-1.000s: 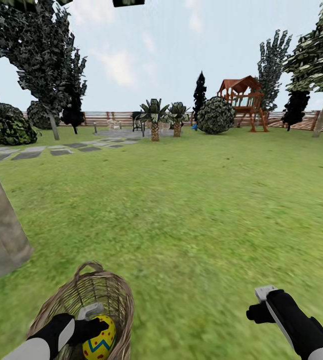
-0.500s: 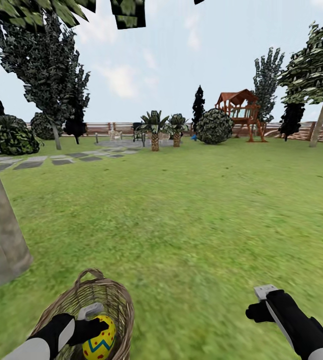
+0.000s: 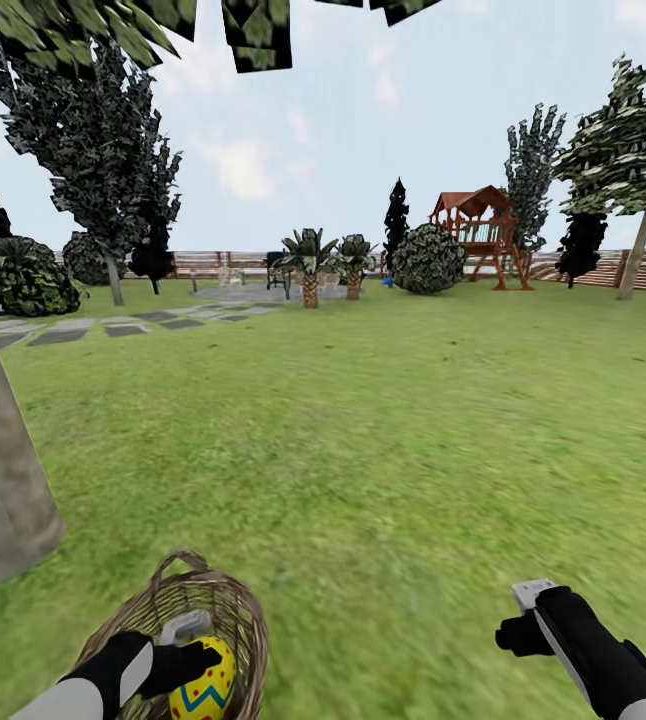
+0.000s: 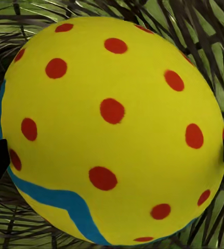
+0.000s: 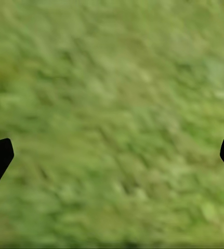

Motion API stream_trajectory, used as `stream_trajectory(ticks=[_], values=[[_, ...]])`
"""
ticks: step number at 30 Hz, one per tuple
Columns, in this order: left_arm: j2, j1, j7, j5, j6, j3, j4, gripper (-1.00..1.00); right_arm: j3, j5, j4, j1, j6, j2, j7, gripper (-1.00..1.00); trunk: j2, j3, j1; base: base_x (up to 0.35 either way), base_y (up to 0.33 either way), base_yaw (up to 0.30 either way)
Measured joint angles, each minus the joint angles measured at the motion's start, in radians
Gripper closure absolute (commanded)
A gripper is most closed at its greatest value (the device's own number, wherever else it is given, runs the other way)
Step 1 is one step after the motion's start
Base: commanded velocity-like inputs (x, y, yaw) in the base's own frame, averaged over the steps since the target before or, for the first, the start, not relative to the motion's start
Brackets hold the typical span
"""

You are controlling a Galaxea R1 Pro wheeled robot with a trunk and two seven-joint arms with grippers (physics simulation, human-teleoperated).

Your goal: Take the three Easter eggs out of the wicker basket on the lawn in the garden, then place them on the lawn next to a single tree (choose any tree) so that all three eggs are next to the same tree and none are left in the basket.

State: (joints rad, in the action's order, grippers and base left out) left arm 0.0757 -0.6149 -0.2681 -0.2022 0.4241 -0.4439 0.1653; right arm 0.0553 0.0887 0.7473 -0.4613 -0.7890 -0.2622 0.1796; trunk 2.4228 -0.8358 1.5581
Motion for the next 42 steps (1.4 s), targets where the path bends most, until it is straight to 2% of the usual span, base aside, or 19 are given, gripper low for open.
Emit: stream_trajectory(ticks=[22, 28, 32, 42], values=[[-0.001, 0.000, 0.001, 0.000, 0.000, 0.001, 0.000, 1.00, 0.001, 0.000, -0.002, 0.000, 0.001, 0.002, -0.001, -1.00, -0.154, 0.069, -0.084, 0.000, 0.000, 0.000], [0.000, 0.000, 0.001, 0.001, 0.000, 0.000, 0.000, 1.00, 0.002, 0.000, -0.011, 0.000, 0.002, 0.004, -0.001, -1.00, -0.196, 0.088, -0.107, -0.199, 0.155, 0.000], [-0.002, 0.000, 0.000, 0.000, 0.000, 0.001, -0.001, 1.00, 0.001, 0.001, -0.021, 0.000, 0.002, 0.019, -0.002, -1.00, -0.224, 0.100, -0.123, -0.029, 0.022, 0.000], [-0.001, 0.000, 0.001, 0.001, 0.000, 0.000, -0.001, 1.00, 0.000, 0.001, -0.022, 0.000, 0.006, 0.019, -0.002, -1.00, -0.294, 0.132, -0.161, 0.000, 0.000, 0.000]])
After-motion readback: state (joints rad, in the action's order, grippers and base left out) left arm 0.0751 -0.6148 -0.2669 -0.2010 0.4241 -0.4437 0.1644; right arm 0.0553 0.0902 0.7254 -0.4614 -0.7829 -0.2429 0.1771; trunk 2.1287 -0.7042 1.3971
